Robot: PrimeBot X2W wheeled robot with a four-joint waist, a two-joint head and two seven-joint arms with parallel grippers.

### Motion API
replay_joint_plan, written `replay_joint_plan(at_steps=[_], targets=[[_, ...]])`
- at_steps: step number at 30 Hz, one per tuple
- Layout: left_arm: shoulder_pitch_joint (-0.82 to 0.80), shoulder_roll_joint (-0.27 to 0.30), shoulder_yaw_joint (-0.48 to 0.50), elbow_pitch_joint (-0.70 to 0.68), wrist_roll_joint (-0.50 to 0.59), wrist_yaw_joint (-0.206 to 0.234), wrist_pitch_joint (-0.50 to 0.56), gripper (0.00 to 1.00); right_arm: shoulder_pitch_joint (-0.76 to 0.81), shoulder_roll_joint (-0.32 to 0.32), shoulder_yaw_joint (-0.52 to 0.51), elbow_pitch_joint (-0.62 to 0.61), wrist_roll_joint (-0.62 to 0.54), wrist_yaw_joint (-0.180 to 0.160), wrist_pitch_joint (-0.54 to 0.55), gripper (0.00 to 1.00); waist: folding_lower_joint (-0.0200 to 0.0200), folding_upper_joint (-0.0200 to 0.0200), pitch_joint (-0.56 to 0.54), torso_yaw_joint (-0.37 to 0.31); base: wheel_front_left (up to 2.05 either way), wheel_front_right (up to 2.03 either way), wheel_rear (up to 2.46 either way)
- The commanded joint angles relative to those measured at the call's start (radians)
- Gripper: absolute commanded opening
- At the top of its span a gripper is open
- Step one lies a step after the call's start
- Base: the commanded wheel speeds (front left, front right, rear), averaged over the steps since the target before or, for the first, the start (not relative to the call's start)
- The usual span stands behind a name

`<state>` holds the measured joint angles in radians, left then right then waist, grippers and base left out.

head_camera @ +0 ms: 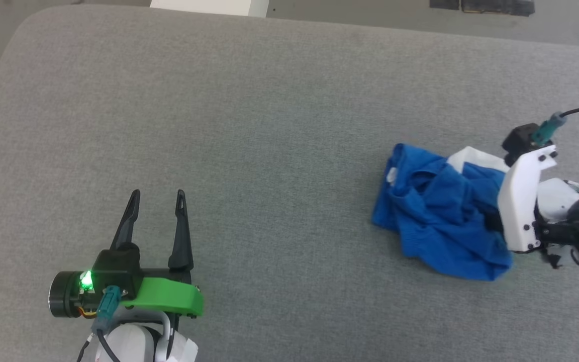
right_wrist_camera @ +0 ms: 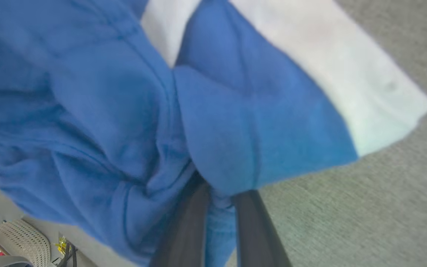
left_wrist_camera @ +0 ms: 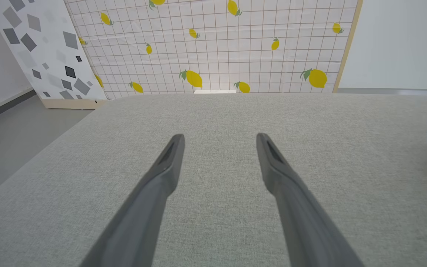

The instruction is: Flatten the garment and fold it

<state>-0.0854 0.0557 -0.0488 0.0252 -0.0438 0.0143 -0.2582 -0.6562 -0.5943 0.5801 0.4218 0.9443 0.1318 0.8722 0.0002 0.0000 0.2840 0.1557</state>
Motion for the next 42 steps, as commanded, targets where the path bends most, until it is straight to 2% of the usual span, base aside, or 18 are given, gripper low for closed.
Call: replay_joint_plan(at_steps=[1,6,13,20,24,27,31,40,42], targets=[[0.004,-0.004,0.002,0.003,0.002,0.005,-0.004,1.0,-0.006,0.015,0.029,-0.024,0.024,-0.001,-0.02,0.0,-0.0002,0.0,-0.037,-0.043,0.0,0.0,0.0],[0.028,-0.005,0.021,-0.005,0.003,0.007,-0.004,1.0,-0.049,-0.035,0.084,-0.126,0.058,-0.001,-0.043,0.0,-0.0002,0.0,-0.056,-0.119,0.0,0.0,0.0],[0.024,-0.002,0.036,-0.026,0.01,-0.003,-0.004,1.0,-0.126,-0.184,0.157,-0.242,0.024,-0.001,-0.059,0.0,-0.0002,0.0,-0.002,-0.267,0.0,0.0,0.0],[-0.012,0.026,0.057,-0.065,0.026,-0.012,-0.004,1.0,-0.166,-0.329,0.181,-0.243,-0.021,-0.001,-0.074,0.0,-0.0002,0.0,0.09,-0.398,0.0,0.0,0.0],[-0.031,0.05,0.066,-0.091,0.034,-0.019,-0.004,1.0,-0.184,-0.374,0.181,-0.189,-0.064,-0.001,-0.1,0.0,-0.0002,0.0,0.149,-0.45,0.0,0.0,0.0],[-0.045,0.067,0.071,-0.109,0.04,-0.021,-0.004,1.0,-0.2,-0.375,0.169,-0.126,-0.085,-0.001,-0.126,0.0,-0.0002,0.0,0.193,-0.474,0.0,0.0,0.0],[-0.066,0.093,0.071,-0.136,0.049,-0.026,-0.004,1.0,-0.233,-0.342,0.136,-0.022,-0.127,-0.001,-0.192,0.0,-0.0002,0.0,0.253,-0.487,0.0,0.0,0.0],[-0.106,0.134,0.064,-0.206,0.063,-0.027,-0.004,1.0,-0.343,-0.273,0.075,0.247,-0.27,-0.001,-0.309,0.0,-0.0002,0.0,0.355,-0.458,0.0,0.0,0.0],[-0.109,0.137,0.063,-0.222,0.063,-0.023,-0.004,1.0,-0.356,-0.25,0.044,0.299,-0.257,-0.001,-0.327,0.0,-0.0002,0.0,0.365,-0.451,0.0,0.0,0.0]])
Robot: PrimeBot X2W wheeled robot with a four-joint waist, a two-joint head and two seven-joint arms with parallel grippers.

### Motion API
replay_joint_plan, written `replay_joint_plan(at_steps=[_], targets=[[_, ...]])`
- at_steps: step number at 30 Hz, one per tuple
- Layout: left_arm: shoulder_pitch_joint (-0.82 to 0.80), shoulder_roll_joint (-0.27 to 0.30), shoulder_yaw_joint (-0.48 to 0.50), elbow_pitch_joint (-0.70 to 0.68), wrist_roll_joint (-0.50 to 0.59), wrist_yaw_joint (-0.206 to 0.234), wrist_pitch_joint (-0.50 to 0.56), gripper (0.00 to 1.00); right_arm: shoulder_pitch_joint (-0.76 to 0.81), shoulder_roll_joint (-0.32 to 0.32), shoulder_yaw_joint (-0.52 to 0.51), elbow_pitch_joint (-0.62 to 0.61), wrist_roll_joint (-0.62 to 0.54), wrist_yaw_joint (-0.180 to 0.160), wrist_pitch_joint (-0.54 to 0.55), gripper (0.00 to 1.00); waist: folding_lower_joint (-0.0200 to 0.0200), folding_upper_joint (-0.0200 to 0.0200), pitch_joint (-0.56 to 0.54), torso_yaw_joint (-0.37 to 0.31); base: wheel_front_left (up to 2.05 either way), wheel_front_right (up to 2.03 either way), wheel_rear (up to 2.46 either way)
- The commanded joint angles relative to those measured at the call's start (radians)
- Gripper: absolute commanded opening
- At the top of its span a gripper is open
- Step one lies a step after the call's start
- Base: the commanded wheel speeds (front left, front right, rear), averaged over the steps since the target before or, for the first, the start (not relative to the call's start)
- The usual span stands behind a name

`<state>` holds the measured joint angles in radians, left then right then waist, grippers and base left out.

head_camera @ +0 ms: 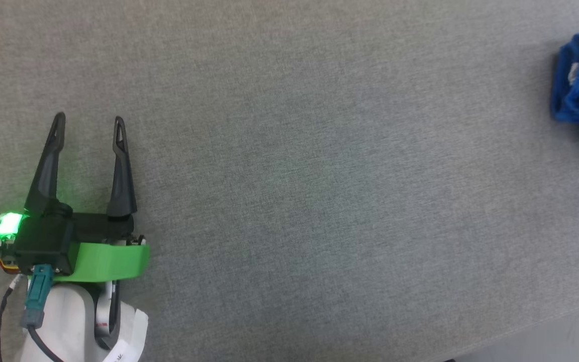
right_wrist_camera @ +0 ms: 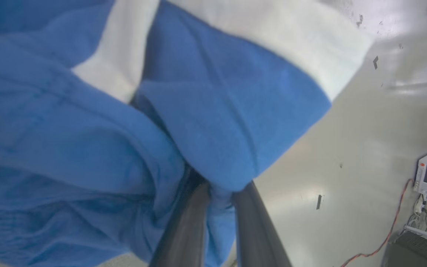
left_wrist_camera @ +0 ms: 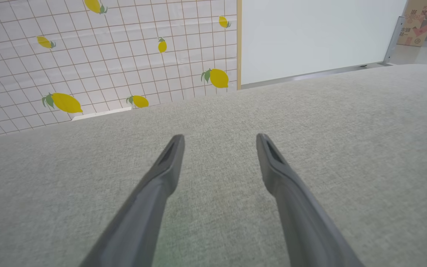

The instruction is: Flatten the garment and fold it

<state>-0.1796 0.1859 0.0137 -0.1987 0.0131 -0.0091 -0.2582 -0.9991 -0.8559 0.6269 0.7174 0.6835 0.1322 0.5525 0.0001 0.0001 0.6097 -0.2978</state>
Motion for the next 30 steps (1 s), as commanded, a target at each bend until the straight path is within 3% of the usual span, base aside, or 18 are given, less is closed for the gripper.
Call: replay_joint_plan(at_steps=[1,4,5,6,7,13,16,20,25,30], targets=[[-0.015,0.007,0.0,-0.003,0.006,0.003,-0.004,1.0,-0.02,0.018,-0.014,0.022,0.001,-0.002,-0.022,0.0,-0.0001,-0.0001,0.043,0.005,0.0,0.0,0.0],[-0.015,0.008,-0.003,-0.013,0.002,0.014,-0.004,1.0,-0.035,0.055,-0.037,0.095,-0.022,-0.002,-0.107,0.0,-0.0001,-0.0001,0.039,0.012,0.0,0.0,0.0],[-0.014,0.008,-0.005,-0.009,0.0,0.016,-0.004,1.0,-0.036,0.061,-0.037,0.106,-0.033,-0.002,-0.133,0.14,-0.0001,-0.0001,0.031,0.014,0.0,0.0,0.0],[-0.014,0.007,-0.008,-0.005,-0.002,0.016,-0.004,1.0,-0.034,0.065,-0.036,0.119,-0.04,-0.002,-0.146,0.49,-0.0001,-0.0001,0.021,0.017,0.0,0.0,0.0],[-0.014,0.005,-0.01,-0.003,-0.004,0.017,-0.004,1.0,-0.031,0.07,-0.035,0.132,-0.041,-0.002,-0.154,1.0,-0.0001,-0.0001,0.011,0.02,0.0,0.0,0.0],[0.004,-0.019,-0.019,0.025,-0.023,0.029,-0.004,1.0,-0.025,0.026,0.007,0.166,-0.099,-0.002,-0.207,1.0,-0.0001,-0.0001,-0.107,0.05,0.0,0.0,0.0],[0.025,-0.036,-0.02,0.04,-0.035,0.035,-0.004,1.0,-0.046,-0.004,-0.021,0.164,-0.12,-0.002,-0.305,1.0,-0.0001,-0.0001,-0.177,0.073,0.0,0.0,0.0],[0.06,-0.054,-0.013,0.06,-0.048,0.041,-0.004,1.0,-0.056,0.01,-0.079,0.156,-0.147,-0.002,-0.463,1.0,-0.0001,-0.0001,-0.249,0.095,0.0,0.0,0.0],[0.099,-0.07,-0.002,0.079,-0.059,0.042,-0.004,1.0,-0.052,0.096,-0.163,0.136,-0.236,-0.002,-0.692,1.0,-0.0001,-0.0001,-0.322,0.12,0.0,0.0,0.0],[0.12,-0.081,0.009,0.099,-0.063,0.04,-0.004,1.0,0.002,0.209,-0.251,0.11,-0.308,-0.002,-0.798,1.0,-0.0001,-0.0001,-0.388,0.156,0.0,0.0,0.0]])
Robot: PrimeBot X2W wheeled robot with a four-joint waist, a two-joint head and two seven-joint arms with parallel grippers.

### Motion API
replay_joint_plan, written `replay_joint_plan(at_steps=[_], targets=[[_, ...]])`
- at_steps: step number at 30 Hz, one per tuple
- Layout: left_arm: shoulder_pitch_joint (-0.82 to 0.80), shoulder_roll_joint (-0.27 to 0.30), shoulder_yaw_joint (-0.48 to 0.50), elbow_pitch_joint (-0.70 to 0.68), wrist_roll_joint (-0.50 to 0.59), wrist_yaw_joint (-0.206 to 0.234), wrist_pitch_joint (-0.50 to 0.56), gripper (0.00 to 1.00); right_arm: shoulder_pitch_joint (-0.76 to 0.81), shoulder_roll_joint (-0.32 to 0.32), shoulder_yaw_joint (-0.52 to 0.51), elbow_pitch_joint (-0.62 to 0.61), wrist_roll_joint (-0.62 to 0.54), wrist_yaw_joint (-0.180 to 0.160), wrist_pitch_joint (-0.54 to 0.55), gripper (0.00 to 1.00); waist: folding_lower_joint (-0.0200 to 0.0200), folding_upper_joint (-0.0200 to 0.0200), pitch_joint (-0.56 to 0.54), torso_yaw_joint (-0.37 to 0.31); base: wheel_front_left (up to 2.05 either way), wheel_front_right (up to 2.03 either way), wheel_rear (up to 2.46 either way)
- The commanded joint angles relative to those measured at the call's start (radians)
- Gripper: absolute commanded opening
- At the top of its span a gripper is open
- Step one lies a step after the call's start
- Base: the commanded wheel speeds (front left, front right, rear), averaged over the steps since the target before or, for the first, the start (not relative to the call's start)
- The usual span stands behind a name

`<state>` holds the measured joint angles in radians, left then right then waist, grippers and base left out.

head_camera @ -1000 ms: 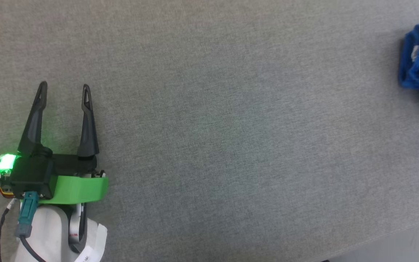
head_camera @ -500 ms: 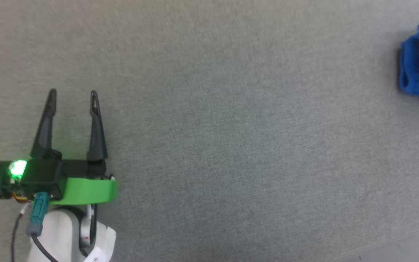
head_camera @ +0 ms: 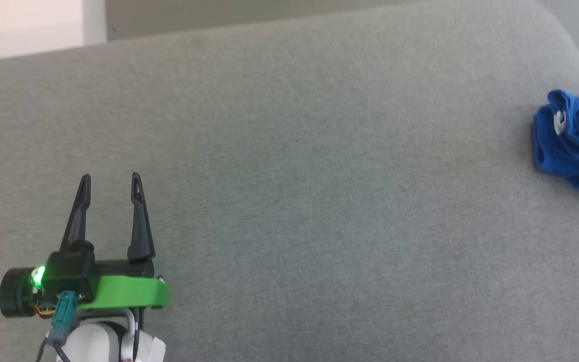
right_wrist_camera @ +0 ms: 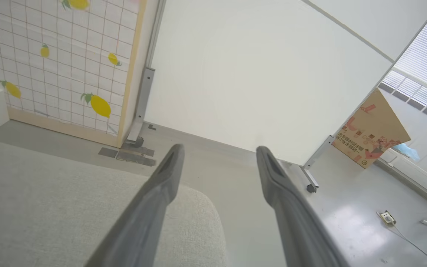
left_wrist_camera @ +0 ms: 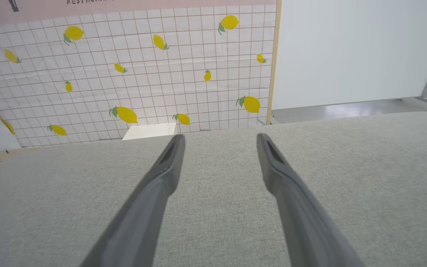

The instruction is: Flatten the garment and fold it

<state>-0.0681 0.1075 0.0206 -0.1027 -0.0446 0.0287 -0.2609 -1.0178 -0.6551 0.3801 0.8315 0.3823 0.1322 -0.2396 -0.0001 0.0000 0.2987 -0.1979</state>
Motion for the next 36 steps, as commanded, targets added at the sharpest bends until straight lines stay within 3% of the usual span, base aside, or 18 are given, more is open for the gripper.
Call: replay_joint_plan(at_steps=[1,6,17,28,36], targets=[[0.015,-0.005,0.005,0.006,-0.006,0.001,-0.001,1.0,0.038,0.035,-0.021,-0.022,-0.023,-0.002,-0.013,1.0,0.0001,0.0,-0.088,0.062,0.0,0.0,0.0],[0.04,-0.013,0.017,0.022,-0.007,-0.001,-0.001,1.0,0.154,0.146,-0.13,-0.177,-0.097,-0.002,-0.021,1.0,0.0001,0.0,-0.128,0.087,0.0,0.0,0.0],[0.076,-0.037,0.024,0.053,-0.02,-0.006,-0.001,1.0,0.596,0.388,-0.332,-0.597,-0.253,-0.002,-0.022,1.0,0.0001,0.0,-0.188,0.125,0.0,0.0,0.0],[0.095,-0.049,0.031,0.085,-0.025,-0.019,-0.001,1.0,0.911,0.541,-0.433,-0.74,-0.293,-0.002,-0.022,1.0,0.0001,0.0,-0.225,0.147,0.0,0.0,0.0],[0.116,-0.053,0.036,0.095,-0.026,-0.025,-0.001,1.0,1.014,0.586,-0.473,-0.803,-0.314,-0.002,-0.022,1.0,0.0001,0.0,-0.247,0.153,0.0,0.0,0.0]])
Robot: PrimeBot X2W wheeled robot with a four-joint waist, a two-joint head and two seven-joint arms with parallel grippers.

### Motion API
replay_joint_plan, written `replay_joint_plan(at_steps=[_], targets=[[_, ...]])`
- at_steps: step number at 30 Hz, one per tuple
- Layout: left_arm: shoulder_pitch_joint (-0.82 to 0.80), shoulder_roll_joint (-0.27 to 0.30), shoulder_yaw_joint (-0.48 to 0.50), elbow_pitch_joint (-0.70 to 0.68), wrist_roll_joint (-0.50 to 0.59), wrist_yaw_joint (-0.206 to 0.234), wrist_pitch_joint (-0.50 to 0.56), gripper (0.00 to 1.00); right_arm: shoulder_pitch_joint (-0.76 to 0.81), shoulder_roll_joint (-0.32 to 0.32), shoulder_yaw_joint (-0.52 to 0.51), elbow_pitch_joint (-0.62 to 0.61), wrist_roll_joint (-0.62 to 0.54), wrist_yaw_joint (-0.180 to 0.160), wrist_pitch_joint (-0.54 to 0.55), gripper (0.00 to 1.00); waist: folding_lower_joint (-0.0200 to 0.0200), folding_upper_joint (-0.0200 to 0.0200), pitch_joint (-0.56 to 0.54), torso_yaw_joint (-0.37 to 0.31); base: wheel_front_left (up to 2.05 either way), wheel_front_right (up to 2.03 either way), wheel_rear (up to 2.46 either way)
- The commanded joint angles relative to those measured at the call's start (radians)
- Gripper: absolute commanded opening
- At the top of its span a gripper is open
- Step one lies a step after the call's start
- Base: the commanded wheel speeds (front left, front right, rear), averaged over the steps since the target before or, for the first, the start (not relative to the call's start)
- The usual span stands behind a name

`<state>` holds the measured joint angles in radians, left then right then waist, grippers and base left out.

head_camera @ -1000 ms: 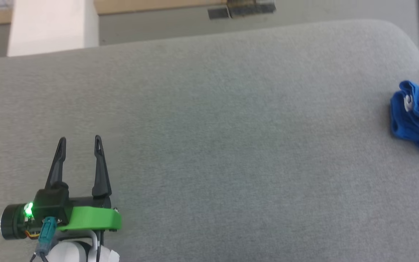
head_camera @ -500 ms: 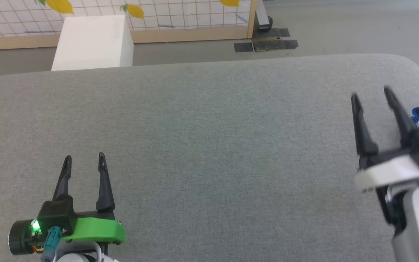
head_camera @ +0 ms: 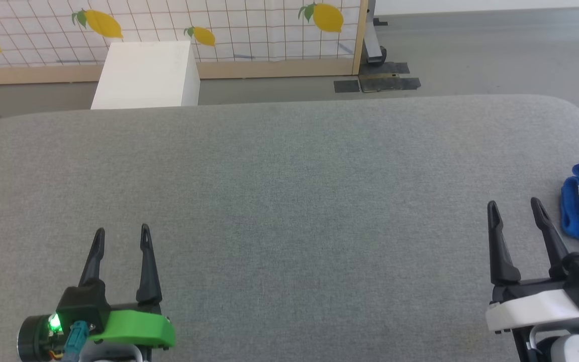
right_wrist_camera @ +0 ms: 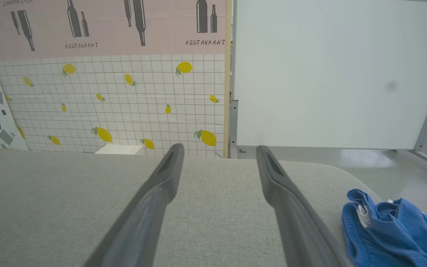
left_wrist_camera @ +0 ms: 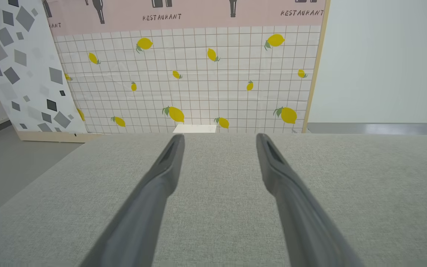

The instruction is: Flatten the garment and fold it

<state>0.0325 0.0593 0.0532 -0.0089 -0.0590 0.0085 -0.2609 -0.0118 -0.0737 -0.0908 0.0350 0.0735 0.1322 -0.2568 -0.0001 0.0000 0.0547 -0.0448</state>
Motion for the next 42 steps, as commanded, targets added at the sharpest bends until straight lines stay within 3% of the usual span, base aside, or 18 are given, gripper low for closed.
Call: replay_joint_plan(at_steps=[1,21,22,42], targets=[[0.019,-0.005,0.004,0.001,-0.011,-0.005,-0.001,1.0,0.012,0.008,-0.006,-0.012,-0.005,-0.002,-0.005,1.0,0.0001,0.0,-0.004,-0.001,0.0,0.0,0.0],[0.019,-0.009,-0.008,0.001,-0.019,-0.012,-0.001,1.0,0.029,0.023,0.01,-0.019,-0.038,-0.002,-0.005,1.0,0.0001,0.0,0.008,0.009,0.0,0.0,0.0],[0.015,-0.004,-0.008,0.0,-0.01,-0.009,0.0,0.0,0.019,0.021,0.008,-0.019,-0.03,0.0,0.001,0.0,0.0001,0.0,0.008,0.01,0.0,0.0,0.0],[0.009,-0.005,-0.014,0.001,-0.001,-0.009,0.034,0.0,0.018,0.021,0.018,-0.021,-0.036,0.0,0.035,0.0,0.0001,0.0,0.0,0.014,0.0,0.0,0.0]])
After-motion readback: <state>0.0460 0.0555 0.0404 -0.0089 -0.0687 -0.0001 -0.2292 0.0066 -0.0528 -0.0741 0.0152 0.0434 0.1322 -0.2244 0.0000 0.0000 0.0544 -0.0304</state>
